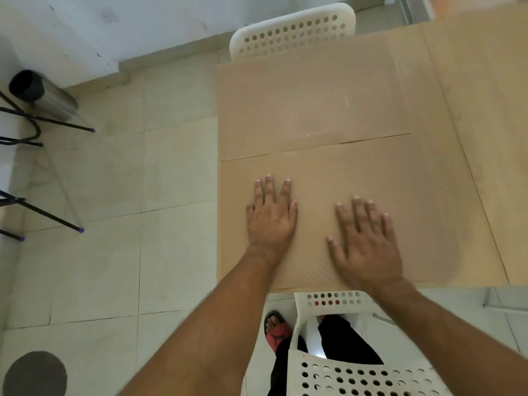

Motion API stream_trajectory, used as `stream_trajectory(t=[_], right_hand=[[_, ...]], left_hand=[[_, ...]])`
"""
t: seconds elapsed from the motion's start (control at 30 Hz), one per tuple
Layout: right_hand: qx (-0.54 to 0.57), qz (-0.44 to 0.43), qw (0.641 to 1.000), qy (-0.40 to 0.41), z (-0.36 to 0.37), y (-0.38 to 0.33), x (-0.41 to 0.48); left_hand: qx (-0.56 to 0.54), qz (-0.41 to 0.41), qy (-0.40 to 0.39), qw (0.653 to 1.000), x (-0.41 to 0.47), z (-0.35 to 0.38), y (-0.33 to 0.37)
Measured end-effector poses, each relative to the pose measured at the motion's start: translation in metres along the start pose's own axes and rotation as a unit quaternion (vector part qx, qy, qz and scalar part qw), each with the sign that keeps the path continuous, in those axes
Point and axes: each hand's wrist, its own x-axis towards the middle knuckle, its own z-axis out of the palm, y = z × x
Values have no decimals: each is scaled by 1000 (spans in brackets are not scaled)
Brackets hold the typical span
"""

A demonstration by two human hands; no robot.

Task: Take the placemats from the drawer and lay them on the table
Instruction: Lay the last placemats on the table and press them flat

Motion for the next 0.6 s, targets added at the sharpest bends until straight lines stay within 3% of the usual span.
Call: stream_trajectory(t=[0.13,0.23,0.43,0.6], right_hand=[[3,59,998,-8,-9,35,-8],[18,56,998,-11,-18,24,-10],[69,-54,996,21,-46,-67,2],[161,-95,982,22,-78,-156,21]], left_hand=[[-12,5,-4,1000,1,-1,-1],[-17,7,-2,1000,-3,-6,-2],[-79,7,68,995,-44,-36,-26],[-137,25,139,980,-65,-81,-107]])
